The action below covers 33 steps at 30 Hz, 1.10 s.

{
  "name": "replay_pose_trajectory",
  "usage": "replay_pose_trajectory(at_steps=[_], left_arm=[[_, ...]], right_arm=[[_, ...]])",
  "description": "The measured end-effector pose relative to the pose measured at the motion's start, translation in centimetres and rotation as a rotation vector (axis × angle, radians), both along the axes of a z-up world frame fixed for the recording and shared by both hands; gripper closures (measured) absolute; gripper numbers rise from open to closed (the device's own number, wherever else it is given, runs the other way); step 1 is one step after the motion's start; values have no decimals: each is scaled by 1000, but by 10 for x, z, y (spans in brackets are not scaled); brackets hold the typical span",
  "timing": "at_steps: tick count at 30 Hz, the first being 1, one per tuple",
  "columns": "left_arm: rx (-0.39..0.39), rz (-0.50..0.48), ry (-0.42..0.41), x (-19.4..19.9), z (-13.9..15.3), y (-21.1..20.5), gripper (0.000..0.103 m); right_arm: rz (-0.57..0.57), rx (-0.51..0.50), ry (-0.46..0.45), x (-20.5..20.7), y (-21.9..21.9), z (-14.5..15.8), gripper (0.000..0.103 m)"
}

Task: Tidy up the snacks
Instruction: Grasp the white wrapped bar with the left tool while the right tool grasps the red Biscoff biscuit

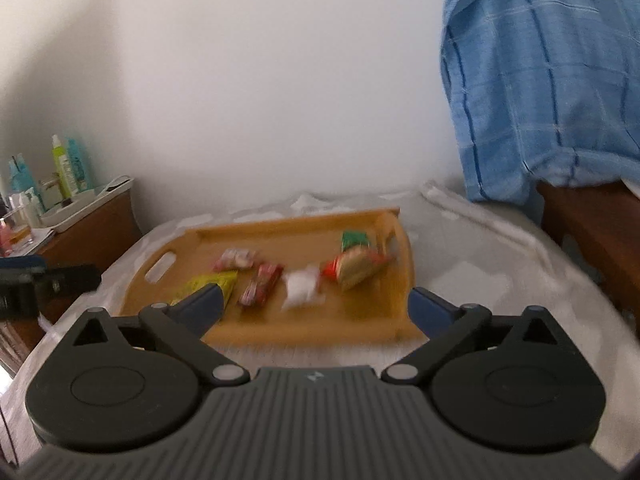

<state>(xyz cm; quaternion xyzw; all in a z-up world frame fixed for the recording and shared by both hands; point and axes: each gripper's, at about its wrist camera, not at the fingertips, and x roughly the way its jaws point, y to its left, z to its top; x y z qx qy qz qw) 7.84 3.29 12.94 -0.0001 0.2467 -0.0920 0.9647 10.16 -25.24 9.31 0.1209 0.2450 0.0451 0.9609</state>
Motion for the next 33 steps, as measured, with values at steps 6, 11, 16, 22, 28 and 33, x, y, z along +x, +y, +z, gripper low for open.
replay_pose_trajectory(at_steps=[6,11,16,22,28,33], left_arm=[[-22,76,31,-44,-35,18,1],[34,145,63,-55,-65,23,3],[12,185,114,-45,-85,29,12],[-11,218,167,-26,-103,28,31],[2,251,195,-18,-119,24,46],[3,237,183,-22,-116,18,80]], right_arm=[[-53,-18,20,-51,16,-27,0],[-50,-49,9,-77,30,-46,0],[-107,-106,-14,-97,45,-67,0],[-108,-133,-11,-108,54,-88,0],[-70,-131,-6,-110,61,-96,0],[-39,-156,1,-105,67,-95,12]])
